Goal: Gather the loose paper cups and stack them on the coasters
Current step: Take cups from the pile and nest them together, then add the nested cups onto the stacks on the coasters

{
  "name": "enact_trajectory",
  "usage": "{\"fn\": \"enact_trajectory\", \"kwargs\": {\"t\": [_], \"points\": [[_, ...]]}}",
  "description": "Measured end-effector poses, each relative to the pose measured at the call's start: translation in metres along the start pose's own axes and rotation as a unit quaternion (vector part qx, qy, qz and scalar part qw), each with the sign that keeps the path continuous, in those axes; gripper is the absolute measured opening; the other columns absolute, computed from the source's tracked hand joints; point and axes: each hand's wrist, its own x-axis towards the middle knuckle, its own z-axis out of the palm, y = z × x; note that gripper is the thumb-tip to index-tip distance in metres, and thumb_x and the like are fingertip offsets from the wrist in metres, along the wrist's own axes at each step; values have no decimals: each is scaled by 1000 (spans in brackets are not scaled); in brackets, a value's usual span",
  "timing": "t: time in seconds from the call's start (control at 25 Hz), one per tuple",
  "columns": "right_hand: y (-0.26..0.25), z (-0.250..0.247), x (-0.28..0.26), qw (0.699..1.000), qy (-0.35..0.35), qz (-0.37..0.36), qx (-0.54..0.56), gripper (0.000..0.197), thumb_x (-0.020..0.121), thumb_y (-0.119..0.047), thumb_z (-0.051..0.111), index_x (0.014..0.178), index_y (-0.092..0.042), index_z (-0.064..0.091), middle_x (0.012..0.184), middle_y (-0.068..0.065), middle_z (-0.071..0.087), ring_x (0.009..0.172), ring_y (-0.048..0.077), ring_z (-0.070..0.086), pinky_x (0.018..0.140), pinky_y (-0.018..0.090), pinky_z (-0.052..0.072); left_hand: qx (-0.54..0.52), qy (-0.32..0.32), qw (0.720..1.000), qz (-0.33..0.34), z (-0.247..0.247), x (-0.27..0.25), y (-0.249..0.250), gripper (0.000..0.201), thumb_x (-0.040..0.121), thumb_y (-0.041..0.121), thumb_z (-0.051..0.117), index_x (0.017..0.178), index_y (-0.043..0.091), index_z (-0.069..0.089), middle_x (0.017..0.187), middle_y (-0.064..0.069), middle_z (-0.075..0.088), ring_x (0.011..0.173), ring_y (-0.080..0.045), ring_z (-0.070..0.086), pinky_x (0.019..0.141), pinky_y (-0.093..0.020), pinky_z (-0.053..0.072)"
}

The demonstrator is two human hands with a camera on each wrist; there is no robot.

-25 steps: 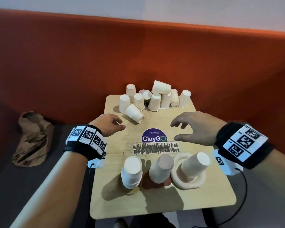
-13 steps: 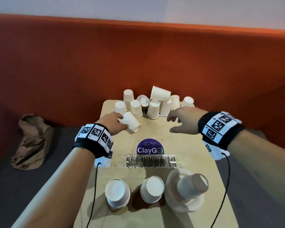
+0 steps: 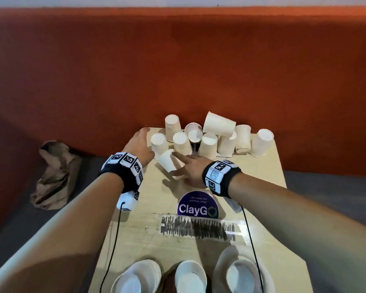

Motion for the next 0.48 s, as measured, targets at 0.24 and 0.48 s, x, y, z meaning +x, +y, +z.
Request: {"fn": "enact_trajectory", "kwargs": {"t": [0.24,0.48], "points": [[5,27,28,998,4,7,61,63,86,-45,68,144,-26,51,165,5,12,125,31,52,93,45,53,-61,-44,997,-16,21,32,1,72,80,13,73,145,19,42,141,-9,54,128,-29,52,103,-36,43],[26,26,16,988,86,64,110,23,90,-17,61,112,-11,65,134,9,47,109,34,58,84,39,49,-166,-9,985,-45,40,33,-6,51,74,27,82,120,28,60,112,4,69,104,-19,63,86,-30,47]]}}
